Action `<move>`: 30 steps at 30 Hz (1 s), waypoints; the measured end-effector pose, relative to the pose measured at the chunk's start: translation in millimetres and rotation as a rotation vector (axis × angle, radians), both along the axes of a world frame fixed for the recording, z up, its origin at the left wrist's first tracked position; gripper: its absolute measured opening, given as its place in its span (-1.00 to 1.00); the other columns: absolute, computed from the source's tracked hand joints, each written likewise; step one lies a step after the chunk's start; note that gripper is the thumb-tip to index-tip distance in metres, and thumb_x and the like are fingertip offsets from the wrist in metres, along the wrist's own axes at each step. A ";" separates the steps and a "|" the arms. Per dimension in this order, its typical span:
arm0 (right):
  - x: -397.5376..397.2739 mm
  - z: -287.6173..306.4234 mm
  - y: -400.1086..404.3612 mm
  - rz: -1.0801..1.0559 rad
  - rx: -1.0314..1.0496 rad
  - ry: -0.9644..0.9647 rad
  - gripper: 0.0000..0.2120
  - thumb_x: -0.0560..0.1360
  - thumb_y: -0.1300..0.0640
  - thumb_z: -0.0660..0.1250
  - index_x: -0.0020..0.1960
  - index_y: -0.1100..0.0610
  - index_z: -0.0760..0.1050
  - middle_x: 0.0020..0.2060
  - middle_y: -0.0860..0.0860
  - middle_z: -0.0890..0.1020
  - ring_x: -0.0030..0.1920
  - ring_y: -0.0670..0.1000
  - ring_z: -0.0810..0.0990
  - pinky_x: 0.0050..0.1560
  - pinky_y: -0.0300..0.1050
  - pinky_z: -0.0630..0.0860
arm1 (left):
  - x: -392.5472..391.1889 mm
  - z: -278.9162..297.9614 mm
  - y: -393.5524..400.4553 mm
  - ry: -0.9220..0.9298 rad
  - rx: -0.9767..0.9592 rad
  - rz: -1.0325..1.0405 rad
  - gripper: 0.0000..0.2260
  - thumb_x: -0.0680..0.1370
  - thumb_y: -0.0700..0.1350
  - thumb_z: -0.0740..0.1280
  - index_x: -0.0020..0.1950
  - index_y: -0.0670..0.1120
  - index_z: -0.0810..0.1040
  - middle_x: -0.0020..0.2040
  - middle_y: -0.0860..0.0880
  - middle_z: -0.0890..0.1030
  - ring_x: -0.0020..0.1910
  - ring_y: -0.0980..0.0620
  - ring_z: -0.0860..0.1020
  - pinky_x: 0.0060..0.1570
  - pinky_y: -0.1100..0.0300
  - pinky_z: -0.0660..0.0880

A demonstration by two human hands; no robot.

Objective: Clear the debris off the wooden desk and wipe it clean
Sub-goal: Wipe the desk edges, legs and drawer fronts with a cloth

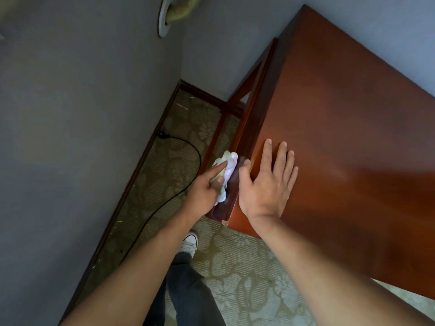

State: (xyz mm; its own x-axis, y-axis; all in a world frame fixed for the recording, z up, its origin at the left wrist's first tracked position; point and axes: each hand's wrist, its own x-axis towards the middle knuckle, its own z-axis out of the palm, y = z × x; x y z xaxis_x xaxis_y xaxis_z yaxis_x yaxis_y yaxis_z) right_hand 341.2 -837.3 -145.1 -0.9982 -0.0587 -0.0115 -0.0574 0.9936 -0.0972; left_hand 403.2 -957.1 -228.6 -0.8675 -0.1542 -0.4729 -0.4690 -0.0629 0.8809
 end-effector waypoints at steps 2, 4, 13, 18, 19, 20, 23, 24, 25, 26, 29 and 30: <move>1.3 0.7 0.7 -0.001 0.002 -0.012 -0.33 0.63 -0.24 0.02 0.69 -0.04 0.09 0.68 0.09 0.09 0.68 0.14 -0.04 0.65 0.23 -0.08 | 18.0 1.1 5.7 -0.042 -0.056 -0.010 -0.62 0.74 -0.15 0.19 0.56 0.02 0.42 0.33 -0.03 0.60 0.25 0.21 0.58 0.23 0.43 0.44; 0.8 2.0 -0.1 0.003 0.001 -0.020 -0.32 0.63 -0.23 0.02 0.69 -0.04 0.08 0.68 0.09 0.08 0.68 0.14 -0.05 0.65 0.23 -0.09 | 30.5 -3.3 8.0 -0.110 -0.084 -0.036 -0.63 0.75 -0.12 0.16 0.57 -0.03 0.40 0.06 0.01 0.62 -0.08 0.35 0.60 -0.07 0.55 0.44; -0.1 1.0 0.5 0.011 0.038 -0.032 -0.31 0.63 -0.24 0.01 0.70 -0.03 0.05 0.69 0.10 0.07 0.68 0.15 -0.06 0.65 0.24 -0.08 | -51.5 -0.3 4.2 0.149 -0.151 -0.113 -0.57 0.74 -0.12 0.20 0.63 0.02 0.31 0.65 0.09 0.20 0.62 0.23 0.10 0.51 0.42 0.04; 0.0 0.8 0.7 0.014 0.037 -0.023 -0.31 0.62 -0.24 0.00 0.70 -0.02 0.07 0.68 0.10 0.08 0.68 0.16 -0.04 0.65 0.25 -0.06 | -42.5 -6.6 -6.7 0.147 -0.260 -0.322 -0.49 0.76 0.02 0.10 0.70 0.10 0.05 0.71 0.04 -0.03 0.63 0.17 0.00 0.48 0.37 0.03; -0.5 0.0 0.6 0.011 0.038 -0.020 -0.31 0.62 -0.24 0.01 0.70 -0.02 0.07 0.68 0.11 0.09 0.68 0.16 -0.04 0.65 0.26 -0.05 | -44.0 -6.2 -10.6 0.138 -0.294 -0.376 -0.47 0.76 0.01 0.10 0.71 0.08 0.00 0.71 0.01 -0.06 0.63 0.14 0.00 0.46 0.38 0.01; -0.5 0.1 0.8 0.012 0.044 -0.022 -0.31 0.62 -0.24 0.02 0.70 -0.01 0.07 0.68 0.11 0.09 0.68 0.17 -0.03 0.64 0.26 -0.05 | -46.9 -4.3 -12.7 0.129 -0.324 -0.419 -0.46 0.76 -0.01 0.10 0.71 0.06 -0.04 0.71 -0.01 -0.08 0.63 0.09 0.01 0.45 0.38 0.00; -0.1 2.7 0.4 0.027 0.069 -0.043 -0.29 0.61 -0.23 0.06 0.69 0.01 0.08 0.67 0.14 0.11 0.67 0.20 -0.01 0.63 0.29 -0.02 | -52.3 1.0 -12.1 0.116 -0.451 -0.502 -0.30 0.72 -0.13 0.24 0.71 0.05 -0.14 0.71 -0.03 -0.14 0.67 -0.06 0.02 0.54 0.20 0.09; 0.3 4.4 0.0 0.030 0.085 -0.049 -0.28 0.60 -0.23 0.09 0.69 0.02 0.11 0.66 0.16 0.13 0.66 0.22 0.02 0.62 0.30 0.01 | -53.0 1.9 -12.5 0.097 -0.496 -0.531 -0.20 0.68 -0.17 0.32 0.70 0.07 -0.19 0.71 -0.02 -0.17 0.67 -0.07 0.01 0.58 0.11 0.15; -0.6 7.0 -0.5 0.038 0.102 -0.041 -0.28 0.58 -0.24 0.13 0.66 0.05 0.17 0.63 0.18 0.20 0.64 0.26 0.09 0.60 0.31 0.07 | -52.7 1.7 -12.1 0.081 -0.525 -0.554 -0.12 0.64 -0.21 0.37 0.70 0.08 -0.22 0.70 -0.02 -0.20 0.67 -0.06 -0.02 0.59 0.04 0.18; -5.8 11.1 -1.2 0.047 0.105 -0.016 -0.30 0.57 -0.25 0.18 0.61 0.06 0.27 0.57 0.19 0.30 0.58 0.30 0.20 0.53 0.32 0.16 | -52.4 2.3 -11.5 0.071 -0.536 -0.569 -0.08 0.62 -0.23 0.38 0.69 0.09 -0.25 0.70 -0.01 -0.23 0.67 -0.04 -0.06 0.60 0.01 0.17; -60.1 19.6 -9.3 0.024 -0.003 0.097 -0.44 0.56 -0.25 0.19 0.45 0.02 0.45 0.34 0.16 0.46 0.36 0.30 0.41 0.32 0.26 0.34 | -58.6 7.9 -13.3 0.075 -0.524 -0.542 -0.11 0.64 -0.27 0.33 0.69 0.11 -0.26 0.70 0.02 -0.24 0.67 0.00 -0.11 0.59 0.08 0.11; -85.3 20.4 -13.2 0.005 -0.028 0.093 -0.43 0.57 -0.25 0.16 0.48 0.01 0.42 0.38 0.16 0.43 0.40 0.27 0.38 0.37 0.26 0.33 | -61.7 8.4 -15.0 0.074 -0.544 -0.552 -0.11 0.62 -0.29 0.34 0.69 0.08 -0.22 0.70 0.00 -0.20 0.67 0.00 -0.09 0.57 0.10 0.13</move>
State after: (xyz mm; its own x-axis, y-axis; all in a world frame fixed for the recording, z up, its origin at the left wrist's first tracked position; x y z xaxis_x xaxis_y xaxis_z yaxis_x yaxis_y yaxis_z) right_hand 255.9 -850.5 -124.7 -0.9946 -0.0623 0.0829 -0.0719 0.9903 -0.1187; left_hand 341.6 -972.1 -220.2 -0.9124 0.1153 -0.3926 -0.2456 0.6130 0.7510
